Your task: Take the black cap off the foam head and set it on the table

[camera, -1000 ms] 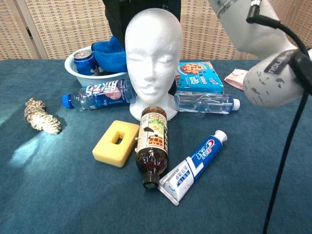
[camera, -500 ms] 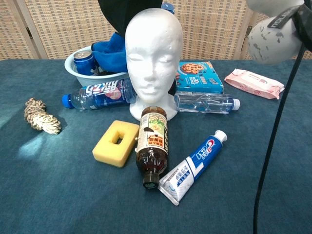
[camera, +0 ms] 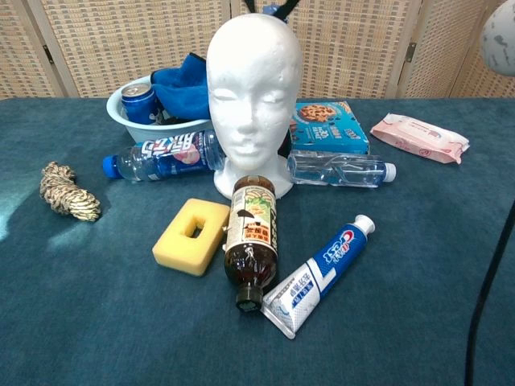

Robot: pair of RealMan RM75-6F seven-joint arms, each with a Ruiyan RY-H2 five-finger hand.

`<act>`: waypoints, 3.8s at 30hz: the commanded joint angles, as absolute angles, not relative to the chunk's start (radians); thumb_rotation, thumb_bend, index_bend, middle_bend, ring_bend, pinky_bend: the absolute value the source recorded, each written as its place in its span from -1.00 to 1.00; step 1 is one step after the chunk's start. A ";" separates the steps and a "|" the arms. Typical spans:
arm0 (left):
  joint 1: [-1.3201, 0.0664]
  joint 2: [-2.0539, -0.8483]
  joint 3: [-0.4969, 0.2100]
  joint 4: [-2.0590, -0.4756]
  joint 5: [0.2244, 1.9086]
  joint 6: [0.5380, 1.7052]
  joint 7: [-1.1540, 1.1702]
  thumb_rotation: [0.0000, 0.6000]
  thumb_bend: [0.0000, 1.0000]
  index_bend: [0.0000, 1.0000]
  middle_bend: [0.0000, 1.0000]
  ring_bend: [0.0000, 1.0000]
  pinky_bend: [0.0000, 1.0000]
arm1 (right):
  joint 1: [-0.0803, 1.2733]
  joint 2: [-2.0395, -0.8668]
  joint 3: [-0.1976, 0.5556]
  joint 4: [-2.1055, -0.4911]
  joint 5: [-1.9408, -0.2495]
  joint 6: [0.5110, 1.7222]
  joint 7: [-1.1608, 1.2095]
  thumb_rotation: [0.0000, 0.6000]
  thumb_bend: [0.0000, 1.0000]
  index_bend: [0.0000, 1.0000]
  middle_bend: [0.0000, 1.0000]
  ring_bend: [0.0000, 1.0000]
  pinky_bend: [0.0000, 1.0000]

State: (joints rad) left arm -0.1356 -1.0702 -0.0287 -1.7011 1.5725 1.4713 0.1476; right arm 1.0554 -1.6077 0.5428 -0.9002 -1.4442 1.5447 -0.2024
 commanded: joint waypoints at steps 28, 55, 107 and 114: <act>-0.143 -1.087 -0.018 -1.686 1.567 1.453 0.141 1.00 -0.66 -0.48 -0.71 -0.64 -0.86 | 0.922 -1.721 0.372 -0.715 -1.357 1.397 -0.118 1.00 0.21 0.55 -0.12 -0.55 -0.94; -0.133 -1.084 -0.014 -1.657 1.555 1.458 0.103 1.00 -0.66 -0.48 -0.71 -0.64 -0.86 | 0.965 -1.946 0.346 -0.379 -1.342 1.383 0.093 1.00 0.21 0.55 -0.10 -0.55 -0.94; -0.116 -1.092 0.003 -1.644 1.587 1.481 0.070 1.00 -0.66 -0.48 -0.71 -0.64 -0.86 | 0.407 -1.658 0.069 -0.872 -1.439 1.413 -0.074 1.00 -1.00 -0.72 -0.71 -0.98 -1.00; -0.115 -1.088 0.003 -1.648 1.586 1.481 0.074 1.00 -0.66 -0.48 -0.71 -0.64 -0.86 | 0.386 -1.562 0.060 -1.000 -1.420 1.350 -0.168 1.00 -1.00 -0.99 -0.84 -1.00 -1.00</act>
State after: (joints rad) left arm -0.1152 -1.0884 0.0031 -1.6478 1.5860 1.4810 0.0737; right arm 0.3949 -1.5868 0.0646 -0.9725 -1.4289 1.3733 -0.1450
